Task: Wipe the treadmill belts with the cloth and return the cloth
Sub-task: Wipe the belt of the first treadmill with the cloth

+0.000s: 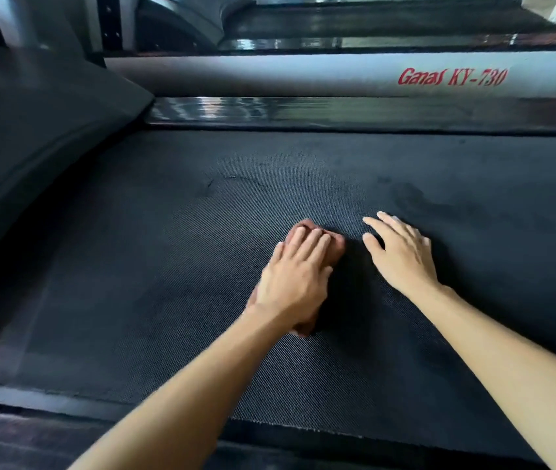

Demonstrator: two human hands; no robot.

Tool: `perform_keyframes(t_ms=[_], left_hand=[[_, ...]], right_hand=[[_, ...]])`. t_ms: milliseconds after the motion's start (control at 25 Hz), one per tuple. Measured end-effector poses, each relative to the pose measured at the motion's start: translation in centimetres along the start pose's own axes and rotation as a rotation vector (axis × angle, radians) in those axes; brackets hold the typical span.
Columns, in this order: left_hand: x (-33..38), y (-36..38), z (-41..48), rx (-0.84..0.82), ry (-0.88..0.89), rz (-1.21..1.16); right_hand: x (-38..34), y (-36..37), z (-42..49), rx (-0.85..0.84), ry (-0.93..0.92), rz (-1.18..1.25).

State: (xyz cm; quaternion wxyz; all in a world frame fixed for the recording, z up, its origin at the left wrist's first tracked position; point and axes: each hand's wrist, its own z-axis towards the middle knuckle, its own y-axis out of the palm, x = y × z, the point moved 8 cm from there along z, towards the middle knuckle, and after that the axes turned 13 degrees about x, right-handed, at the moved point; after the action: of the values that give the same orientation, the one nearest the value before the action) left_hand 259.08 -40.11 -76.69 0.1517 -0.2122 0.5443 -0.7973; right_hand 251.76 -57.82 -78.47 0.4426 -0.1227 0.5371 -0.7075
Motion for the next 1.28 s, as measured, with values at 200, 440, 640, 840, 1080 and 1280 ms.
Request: perform_keyframes(t_ms=[200, 440, 640, 840, 1080, 1280], left_hand=[[-18.4, -3.5, -1.4, 0.139, -0.509, 0.155], [-3.8, 0.5, 4.0, 0.169, -0.294, 0.120], [-3.1, 0.5, 2.7, 0.052, 0.076, 0.036], [-17.5, -0.5, 6.4, 0.173, -0.533, 0.170], [-0.6, 2.3, 6.3, 0.068, -0.059, 0.011], [-16.1, -1.5, 3.8, 0.148, -0.350, 0.098]], right_hand=[[2.6, -0.8, 1.0, 0.096, -0.024, -0.086], [2.9, 0.0, 1.1, 0.048, -0.012, -0.083], [3.0, 0.0, 0.8, 0.057, -0.012, -0.096], [2.7, 0.1, 0.9, 0.049, -0.002, -0.127], [1.9, -0.3, 3.1, 0.053, 0.018, -0.141], [-0.6, 2.7, 5.1, -0.024, 0.046, -0.109]])
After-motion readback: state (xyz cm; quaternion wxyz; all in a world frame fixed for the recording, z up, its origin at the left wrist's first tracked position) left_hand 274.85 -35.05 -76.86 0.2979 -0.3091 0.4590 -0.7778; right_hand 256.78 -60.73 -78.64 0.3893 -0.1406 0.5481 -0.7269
